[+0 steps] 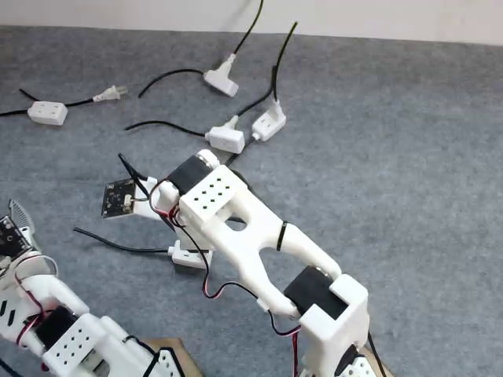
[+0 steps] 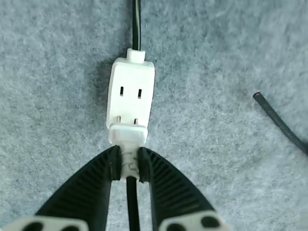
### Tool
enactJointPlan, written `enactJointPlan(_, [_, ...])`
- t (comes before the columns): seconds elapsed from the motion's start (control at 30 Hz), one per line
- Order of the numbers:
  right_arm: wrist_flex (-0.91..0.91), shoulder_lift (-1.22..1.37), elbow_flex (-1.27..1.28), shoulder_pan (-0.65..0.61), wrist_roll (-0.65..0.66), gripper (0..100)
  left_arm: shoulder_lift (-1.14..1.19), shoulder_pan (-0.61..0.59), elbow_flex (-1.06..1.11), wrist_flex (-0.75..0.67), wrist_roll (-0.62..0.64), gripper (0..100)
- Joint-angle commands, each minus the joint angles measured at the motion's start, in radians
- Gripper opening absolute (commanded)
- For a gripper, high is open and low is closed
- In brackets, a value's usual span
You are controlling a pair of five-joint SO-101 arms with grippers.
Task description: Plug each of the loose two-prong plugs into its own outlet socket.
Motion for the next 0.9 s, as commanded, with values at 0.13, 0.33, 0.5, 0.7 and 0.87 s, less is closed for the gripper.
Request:
enactJointPlan(0.13, [-0.016,-0.004,0.016,-0.008,0.071,0.7,-0.005,0.01,-0.033,-0.026,0.009,32])
enactJointPlan(0.33, [-0.027,0.002,0.054,-0.01,0.103,0.7,-0.005,0.01,-0.033,-0.026,0.009,32])
enactJointPlan(0.5, [-0.142,0.002,0.122,-0.012,0.061,0.7,-0.005,0.01,-0.035,-0.026,0.009,32])
enactJointPlan(0.7, [-0.232,0.002,0.229,-0.033,0.061,0.7,-0.005,0.012,-0.042,-0.028,0.009,32])
enactJointPlan(0.87, [-0.288,0.004,0.308,-0.038,0.06,0.7,-0.005,0.015,-0.042,-0.028,0.009,32])
